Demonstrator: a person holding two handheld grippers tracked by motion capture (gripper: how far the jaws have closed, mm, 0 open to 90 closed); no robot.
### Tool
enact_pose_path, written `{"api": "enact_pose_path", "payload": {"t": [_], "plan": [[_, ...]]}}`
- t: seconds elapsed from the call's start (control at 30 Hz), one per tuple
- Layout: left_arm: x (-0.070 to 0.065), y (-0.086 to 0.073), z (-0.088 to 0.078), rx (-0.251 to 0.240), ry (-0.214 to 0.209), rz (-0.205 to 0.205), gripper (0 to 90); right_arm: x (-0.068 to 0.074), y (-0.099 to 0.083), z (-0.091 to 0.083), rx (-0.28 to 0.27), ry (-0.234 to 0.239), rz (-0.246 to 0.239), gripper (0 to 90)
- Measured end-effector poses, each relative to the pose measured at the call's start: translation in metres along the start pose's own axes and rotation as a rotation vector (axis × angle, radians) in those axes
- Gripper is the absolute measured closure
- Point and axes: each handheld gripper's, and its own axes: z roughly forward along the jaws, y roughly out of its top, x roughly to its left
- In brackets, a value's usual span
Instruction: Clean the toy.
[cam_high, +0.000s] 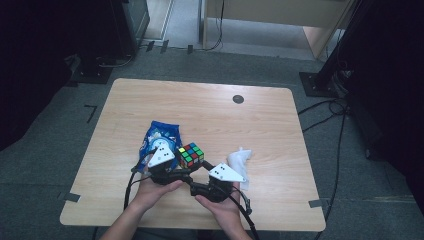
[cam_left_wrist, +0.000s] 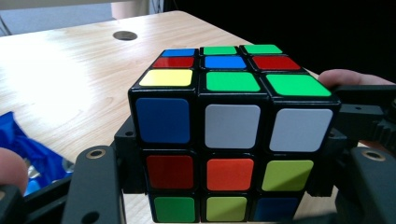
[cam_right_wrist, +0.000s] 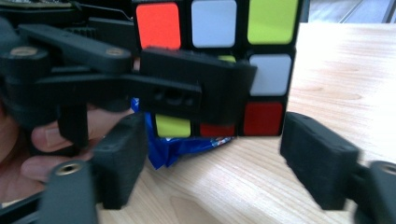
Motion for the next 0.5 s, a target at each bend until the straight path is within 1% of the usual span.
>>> {"api": "enact_pose_path", "payload": {"t": [0.07, 0.2, 0.23, 0.27, 0.37, 0.4, 0.43, 0.5], "plan": [[-0.001, 0.0, 0.0, 0.0, 0.0, 0.005, 34.1, 0.001, -0.001, -0.001, -0.01, -0.014, -0.03, 34.3], [-0.005, 0.0, 0.001, 0.009, 0.009, 0.029, 34.1, 0.0, -0.003, -0.003, -0.001, -0.017, -0.067, 34.7], [-0.005, 0.0, 0.001, 0.018, 0.011, 0.035, 34.0, 0.0, -0.003, -0.004, 0.001, -0.022, -0.085, 34.7], [-0.005, 0.0, 0.002, 0.024, 0.004, 0.036, 33.9, 0.001, -0.004, -0.004, 0.01, -0.032, -0.116, 34.8], [-0.005, 0.0, 0.003, 0.059, -0.016, 0.028, 33.4, 0.002, -0.006, -0.005, 0.022, -0.086, -0.26, 34.8], [-0.005, 0.0, 0.004, 0.074, -0.021, 0.028, 33.2, 0.002, -0.008, -0.005, 0.023, -0.105, -0.33, 34.8], [-0.005, -0.001, 0.005, 0.084, -0.021, 0.031, 33.1, 0.002, -0.01, -0.004, 0.025, -0.133, -0.406, 34.8], [-0.007, -0.002, 0.008, 0.102, -0.019, 0.036, 33.1, 0.002, -0.014, -0.005, 0.036, -0.179, -0.535, 34.9]]}}
